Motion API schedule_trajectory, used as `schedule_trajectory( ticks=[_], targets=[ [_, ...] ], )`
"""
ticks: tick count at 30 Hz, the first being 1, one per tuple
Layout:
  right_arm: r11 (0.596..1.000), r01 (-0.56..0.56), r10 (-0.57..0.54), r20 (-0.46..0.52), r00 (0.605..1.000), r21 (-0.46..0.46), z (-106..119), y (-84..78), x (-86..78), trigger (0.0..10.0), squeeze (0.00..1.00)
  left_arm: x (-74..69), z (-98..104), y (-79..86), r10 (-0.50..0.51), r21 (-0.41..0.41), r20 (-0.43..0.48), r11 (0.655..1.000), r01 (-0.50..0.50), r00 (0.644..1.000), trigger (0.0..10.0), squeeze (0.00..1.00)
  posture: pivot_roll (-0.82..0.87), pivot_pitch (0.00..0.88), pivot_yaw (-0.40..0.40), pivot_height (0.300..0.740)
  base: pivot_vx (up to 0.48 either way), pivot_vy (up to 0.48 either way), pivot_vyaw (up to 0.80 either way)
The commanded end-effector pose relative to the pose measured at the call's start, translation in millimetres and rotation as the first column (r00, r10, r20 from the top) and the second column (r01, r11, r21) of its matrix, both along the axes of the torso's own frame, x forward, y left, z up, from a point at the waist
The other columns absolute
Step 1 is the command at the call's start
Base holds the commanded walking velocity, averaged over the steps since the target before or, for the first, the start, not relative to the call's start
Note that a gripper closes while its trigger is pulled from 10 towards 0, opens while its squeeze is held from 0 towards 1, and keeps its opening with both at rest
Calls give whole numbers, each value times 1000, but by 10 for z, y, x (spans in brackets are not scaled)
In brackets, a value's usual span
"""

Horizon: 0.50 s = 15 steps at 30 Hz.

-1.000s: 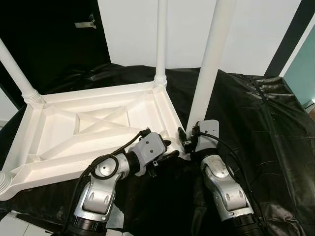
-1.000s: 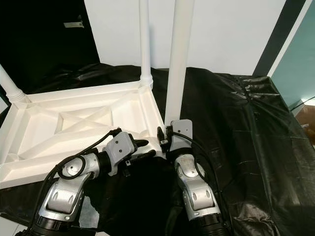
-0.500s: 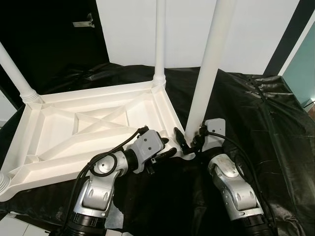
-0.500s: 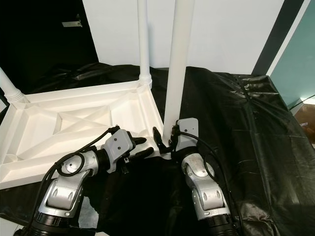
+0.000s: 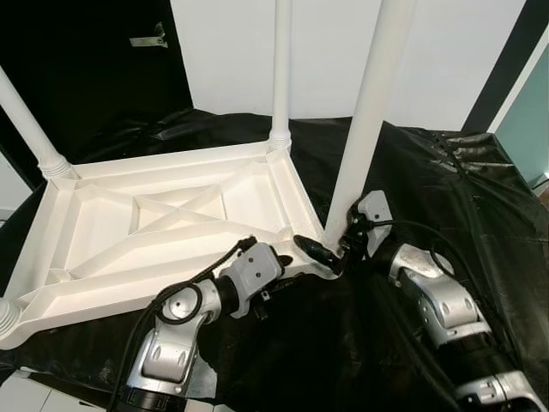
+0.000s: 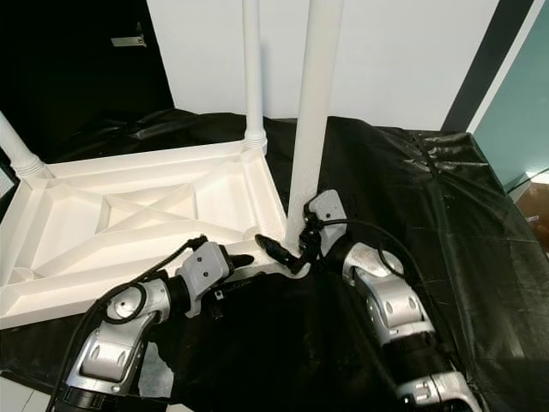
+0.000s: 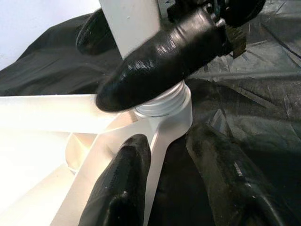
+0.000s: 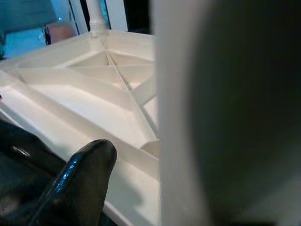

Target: Building children table

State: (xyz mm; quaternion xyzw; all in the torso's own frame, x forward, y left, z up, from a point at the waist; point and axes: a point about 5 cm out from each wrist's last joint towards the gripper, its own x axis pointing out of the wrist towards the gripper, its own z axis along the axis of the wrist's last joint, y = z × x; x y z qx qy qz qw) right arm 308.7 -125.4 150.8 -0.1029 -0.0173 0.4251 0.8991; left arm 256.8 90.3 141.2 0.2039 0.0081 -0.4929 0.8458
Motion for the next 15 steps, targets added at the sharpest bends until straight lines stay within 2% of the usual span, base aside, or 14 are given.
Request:
schedule_trajectory(
  ticks=[1,2,3,4,14,15],
  targets=[
    [999,-21,21,-2,1000,-38,-36,10,4,10000,0,70,14,3,139,-31,56,990,-138,989,10000,0,5,0,-31,740,0,0,0],
    [998,-28,28,-7,1000,-52,-47,-7,25,5059,0,71,25,-10,138,-38,58,990,-136,989,10000,0,6,0,-29,740,0,0,0],
    [998,-28,28,-7,1000,-52,-47,-7,25,5059,0,71,25,-10,138,-38,58,990,-136,989,10000,0,6,0,-29,740,0,0,0],
    [997,-42,41,-20,999,-67,-68,-36,50,0,0,66,31,-19,137,-43,60,990,-134,989,10000,0,10,0,-31,740,0,0,0],
    [995,-65,61,-59,996,-71,-190,-78,38,0,0,50,13,55,140,-26,64,990,-138,988,10000,0,17,0,-22,740,0,0,0],
    [998,-41,37,-59,998,-57,-215,-70,18,4039,0,46,16,61,135,-23,65,991,-134,989,10000,0,18,0,-21,740,0,0,0]
  ],
)
